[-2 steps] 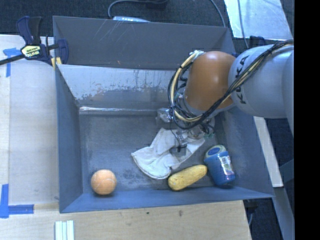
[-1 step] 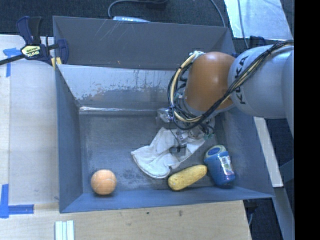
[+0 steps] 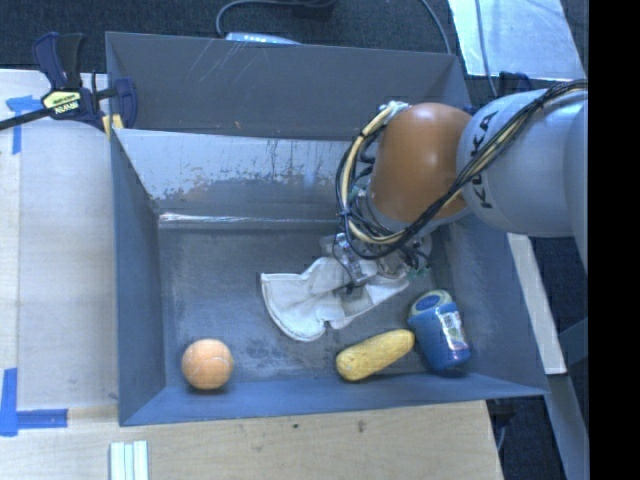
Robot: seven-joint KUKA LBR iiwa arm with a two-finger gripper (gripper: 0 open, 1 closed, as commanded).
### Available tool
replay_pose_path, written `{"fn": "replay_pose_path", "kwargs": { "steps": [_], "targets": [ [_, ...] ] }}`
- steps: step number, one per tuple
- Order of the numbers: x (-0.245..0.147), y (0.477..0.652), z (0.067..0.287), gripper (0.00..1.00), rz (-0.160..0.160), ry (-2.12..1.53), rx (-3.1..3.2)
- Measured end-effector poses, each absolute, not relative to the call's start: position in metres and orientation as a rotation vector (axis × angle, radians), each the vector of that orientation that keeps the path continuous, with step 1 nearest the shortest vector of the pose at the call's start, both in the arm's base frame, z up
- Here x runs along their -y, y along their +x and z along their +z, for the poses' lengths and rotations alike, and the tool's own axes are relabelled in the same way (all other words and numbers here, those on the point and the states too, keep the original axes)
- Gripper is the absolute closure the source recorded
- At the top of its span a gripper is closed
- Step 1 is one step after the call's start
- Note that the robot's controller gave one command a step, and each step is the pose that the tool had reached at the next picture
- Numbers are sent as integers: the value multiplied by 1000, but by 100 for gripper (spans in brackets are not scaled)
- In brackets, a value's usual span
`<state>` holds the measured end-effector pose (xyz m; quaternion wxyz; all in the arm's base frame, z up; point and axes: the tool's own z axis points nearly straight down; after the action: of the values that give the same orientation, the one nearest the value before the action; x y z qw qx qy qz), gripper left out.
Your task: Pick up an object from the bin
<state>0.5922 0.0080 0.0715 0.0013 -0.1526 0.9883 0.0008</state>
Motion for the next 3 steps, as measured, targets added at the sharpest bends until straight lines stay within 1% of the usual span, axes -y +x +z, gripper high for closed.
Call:
{"fn": "replay_pose_path", "kwargs": {
  "steps": [1, 2, 3],
  "targets": [
    [-8, 593, 72, 100, 3, -479, -3102],
    [-8, 591, 77, 100, 4, -478, -3106],
    [-8, 591, 98, 100, 3, -476, -3107]
  ]
}}
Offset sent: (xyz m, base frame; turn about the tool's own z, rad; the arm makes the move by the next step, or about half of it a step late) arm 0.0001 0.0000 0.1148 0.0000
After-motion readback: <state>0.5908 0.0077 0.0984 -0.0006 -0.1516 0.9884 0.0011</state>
